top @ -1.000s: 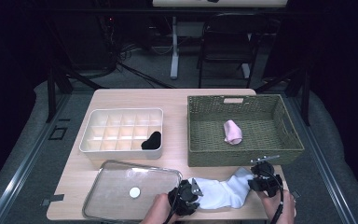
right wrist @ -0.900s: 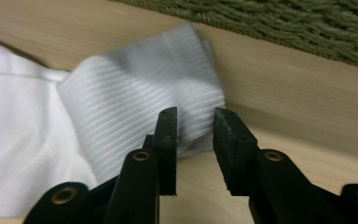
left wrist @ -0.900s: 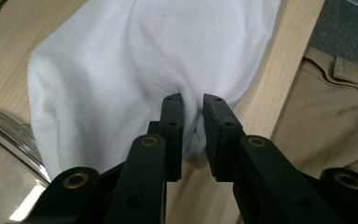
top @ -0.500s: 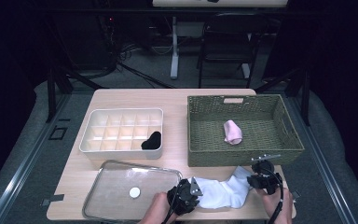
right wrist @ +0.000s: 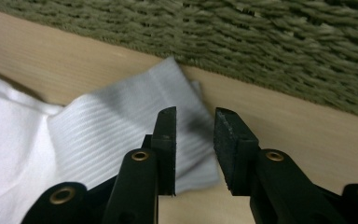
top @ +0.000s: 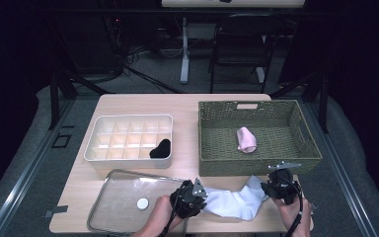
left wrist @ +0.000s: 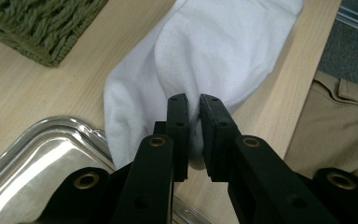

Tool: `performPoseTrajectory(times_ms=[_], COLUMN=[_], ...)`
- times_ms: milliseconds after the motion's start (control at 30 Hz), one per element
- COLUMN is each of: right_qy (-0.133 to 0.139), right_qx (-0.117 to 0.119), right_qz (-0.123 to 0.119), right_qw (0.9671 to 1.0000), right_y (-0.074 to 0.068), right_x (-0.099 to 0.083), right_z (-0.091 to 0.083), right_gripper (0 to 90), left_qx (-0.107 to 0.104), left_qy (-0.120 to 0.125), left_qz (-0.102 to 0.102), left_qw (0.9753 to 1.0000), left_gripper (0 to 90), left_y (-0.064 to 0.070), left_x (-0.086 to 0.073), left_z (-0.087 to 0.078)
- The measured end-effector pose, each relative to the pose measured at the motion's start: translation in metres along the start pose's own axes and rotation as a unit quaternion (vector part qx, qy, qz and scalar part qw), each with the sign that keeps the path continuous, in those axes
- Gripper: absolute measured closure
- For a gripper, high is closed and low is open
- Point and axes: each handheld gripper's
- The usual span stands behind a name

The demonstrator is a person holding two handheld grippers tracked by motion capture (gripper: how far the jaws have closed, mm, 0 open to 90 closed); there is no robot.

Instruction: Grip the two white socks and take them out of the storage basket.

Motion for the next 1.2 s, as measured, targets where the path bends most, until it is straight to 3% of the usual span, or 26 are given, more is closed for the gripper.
performPoseTrajectory(times_ms=[133, 200, 333, 600, 800, 1000, 1200], right_qy=[-0.031, -0.031, -0.027, -0.001, 0.001, -0.023, -0.035], right_qx=[0.008, 0.008, 0.005, -0.014, -0.019, -0.013, -0.004], right_qz=[0.007, 0.008, 0.013, 0.02, 0.028, 0.019, 0.022], right_qw=[0.9995, 0.9995, 0.9995, 0.9997, 0.9994, 0.9995, 0.9991], right_y=[0.004, 0.005, 0.006, 0.005, 0.002, -0.009, -0.006], right_x=[0.001, -0.001, -0.001, 0.001, 0.0, -0.001, -0.006], right_z=[0.015, 0.018, 0.013, -0.013, -0.029, -0.026, -0.016], right_gripper=[61.7, 68.2, 79.6, 79.7, 79.5, 79.0, 78.6], left_qx=[-0.003, -0.004, -0.005, -0.004, -0.007, -0.005, 0.01], left_qy=[-0.01, -0.011, -0.01, 0.007, 0.012, -0.01, -0.017], left_qz=[0.0, -0.001, -0.005, -0.004, -0.01, -0.009, -0.007], left_qw=[0.9999, 0.9999, 0.9999, 1.0, 0.9998, 0.9999, 0.9998], left_gripper=[81.9, 81.9, 82.0, 82.2, 82.1, 81.9, 81.6], left_y=[-0.001, -0.001, -0.001, -0.004, -0.014, -0.021, -0.027], left_x=[-0.002, -0.002, -0.003, 0.0, 0.0, -0.006, -0.009], left_z=[0.006, 0.008, 0.008, -0.003, -0.021, -0.022, -0.016])
Point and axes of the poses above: each handheld gripper's, and its own axes: z roughly forward along the jaws, x roughly out of its top, y roughly to its right, and after that the axes turned 7 degrees about -x, right-handed
